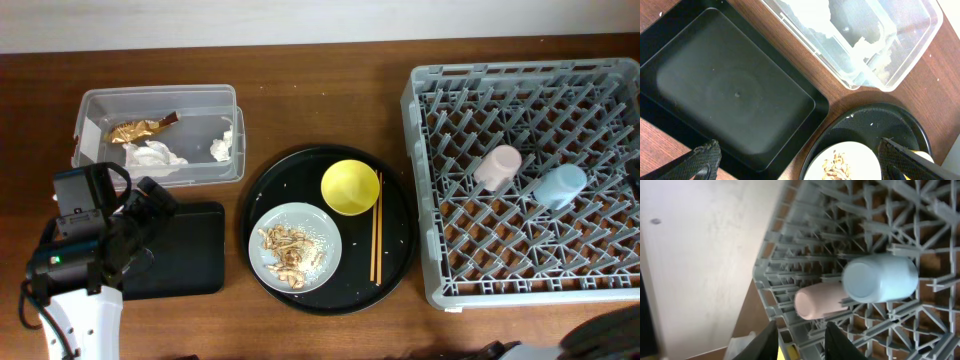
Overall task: Sort waste into correct bins and load items into the dishwasher rack
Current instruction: 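Lift the blue cup and place it upside down in the dish rack, then reach the right gripper to the yellow bowl on the round tray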
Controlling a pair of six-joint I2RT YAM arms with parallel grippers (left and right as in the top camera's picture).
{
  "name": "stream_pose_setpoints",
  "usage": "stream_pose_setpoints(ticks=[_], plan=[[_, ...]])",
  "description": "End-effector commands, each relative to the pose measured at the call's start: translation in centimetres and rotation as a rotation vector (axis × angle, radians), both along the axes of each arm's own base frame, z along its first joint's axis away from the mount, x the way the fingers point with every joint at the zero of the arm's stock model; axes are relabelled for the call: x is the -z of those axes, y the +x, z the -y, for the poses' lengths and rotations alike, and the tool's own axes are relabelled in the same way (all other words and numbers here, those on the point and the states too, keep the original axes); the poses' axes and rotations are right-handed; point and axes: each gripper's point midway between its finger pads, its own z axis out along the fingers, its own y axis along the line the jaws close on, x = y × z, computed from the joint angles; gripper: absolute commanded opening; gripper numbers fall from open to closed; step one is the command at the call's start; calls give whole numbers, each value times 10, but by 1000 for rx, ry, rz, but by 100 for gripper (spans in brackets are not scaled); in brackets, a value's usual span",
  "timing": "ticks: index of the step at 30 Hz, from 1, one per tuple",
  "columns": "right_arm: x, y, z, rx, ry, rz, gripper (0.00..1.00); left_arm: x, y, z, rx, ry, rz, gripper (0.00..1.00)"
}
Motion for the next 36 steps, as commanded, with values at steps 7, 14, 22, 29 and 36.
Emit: stream_pose_setpoints(ticks=[7, 14, 22, 29, 36], plan=[[-58, 23, -217, -537, -465, 33, 65, -3, -1, -1, 5, 14, 9, 99], [34, 35, -392, -706, -618, -250, 66, -3, -1, -1, 5, 14, 9, 99], [75, 48, -445, -884, -699, -211, 100, -3, -1, -1, 5, 14, 9, 99], [139, 72, -463, -897, -702, -287, 51, -3, -1, -1, 5, 14, 9, 99], [185, 86, -480, -891, -686, -310, 44, -3, -1, -1, 5, 14, 9, 99]])
